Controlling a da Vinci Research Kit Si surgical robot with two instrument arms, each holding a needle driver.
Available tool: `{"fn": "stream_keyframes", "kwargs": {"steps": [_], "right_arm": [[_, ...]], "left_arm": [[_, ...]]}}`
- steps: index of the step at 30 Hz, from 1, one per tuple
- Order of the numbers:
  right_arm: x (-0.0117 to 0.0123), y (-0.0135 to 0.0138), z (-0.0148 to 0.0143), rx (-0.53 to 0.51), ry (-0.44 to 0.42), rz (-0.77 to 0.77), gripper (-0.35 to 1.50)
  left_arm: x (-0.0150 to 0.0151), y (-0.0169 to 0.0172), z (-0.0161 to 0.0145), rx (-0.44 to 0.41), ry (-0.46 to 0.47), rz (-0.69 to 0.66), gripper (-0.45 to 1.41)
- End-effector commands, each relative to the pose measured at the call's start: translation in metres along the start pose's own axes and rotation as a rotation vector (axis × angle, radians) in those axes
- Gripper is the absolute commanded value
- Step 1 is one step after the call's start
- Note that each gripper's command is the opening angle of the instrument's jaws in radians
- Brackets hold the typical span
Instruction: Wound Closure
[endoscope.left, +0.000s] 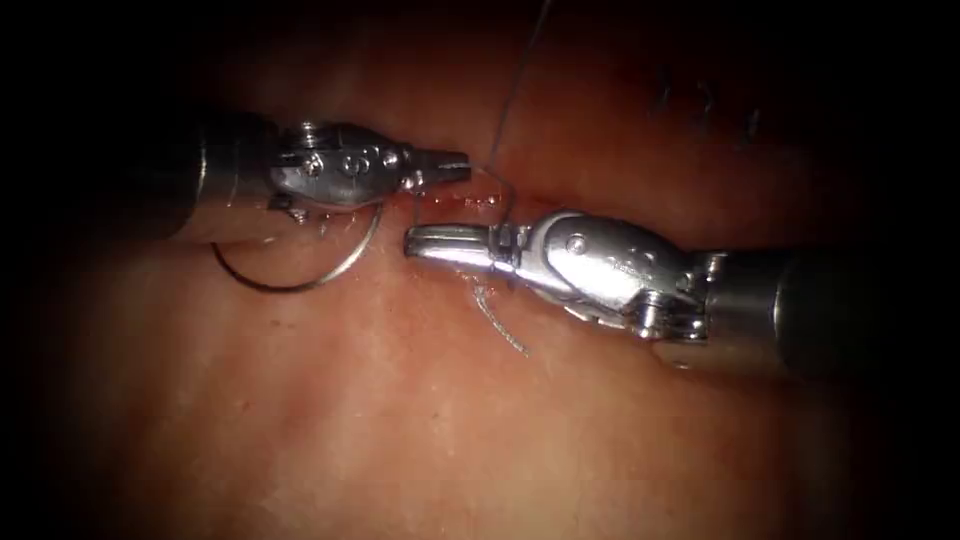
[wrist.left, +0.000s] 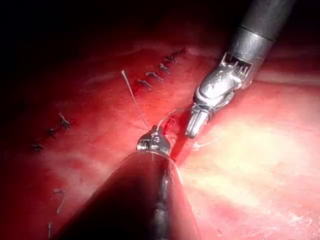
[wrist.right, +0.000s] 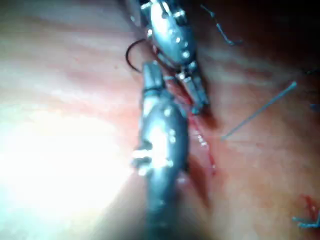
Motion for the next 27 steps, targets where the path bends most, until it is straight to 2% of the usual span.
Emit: {"fn": "stream_keyframes", "kwargs": {"steps": [1, 6, 14, 15, 16, 18, 20, 27], "right_arm": [[-0.0005, 0.0005, 0.0002, -0.026, 0.022, 0.004, -0.35], [-0.0008, 0.0013, -0.0014, -0.146, 0.111, 0.022, -0.35], [-0.001, 0.0026, -0.0017, -0.312, 0.21, 0.055, -0.35], [-0.0009, 0.0029, -0.0018, -0.353, 0.235, 0.07, -0.08], [-0.0009, 0.003, -0.0018, -0.371, 0.241, 0.075, 0.07], [-0.0008, 0.0032, -0.0017, -0.408, 0.248, 0.1, 0.49], [-0.0006, 0.0033, -0.0017, -0.443, 0.258, 0.119, 0.71], [0.0003, 0.0043, -0.0029, -0.55, 0.262, 0.14, 0.84]], "left_arm": [[0.0001, -0.0003, 0.0007, 0.002, 0.002, 0.004, -0.45], [0.0003, 0.0006, 0.0005, -0.002, 0.006, 0.005, -0.45], [0.0008, 0.0018, 0.0005, -0.006, 0.008, 0.005, -0.45], [0.0007, 0.002, 0.0006, -0.009, 0.007, 0.007, -0.45], [0.0006, 0.0021, 0.0007, -0.01, 0.004, 0.008, -0.45], [0.0005, 0.0024, 0.001, -0.011, -0.004, 0.011, -0.45], [0.0003, 0.0029, 0.0014, -0.009, -0.01, 0.015, -0.45], [0.0009, 0.0039, 0.0015, -0.018, -0.011, 0.014, -0.45]]}}
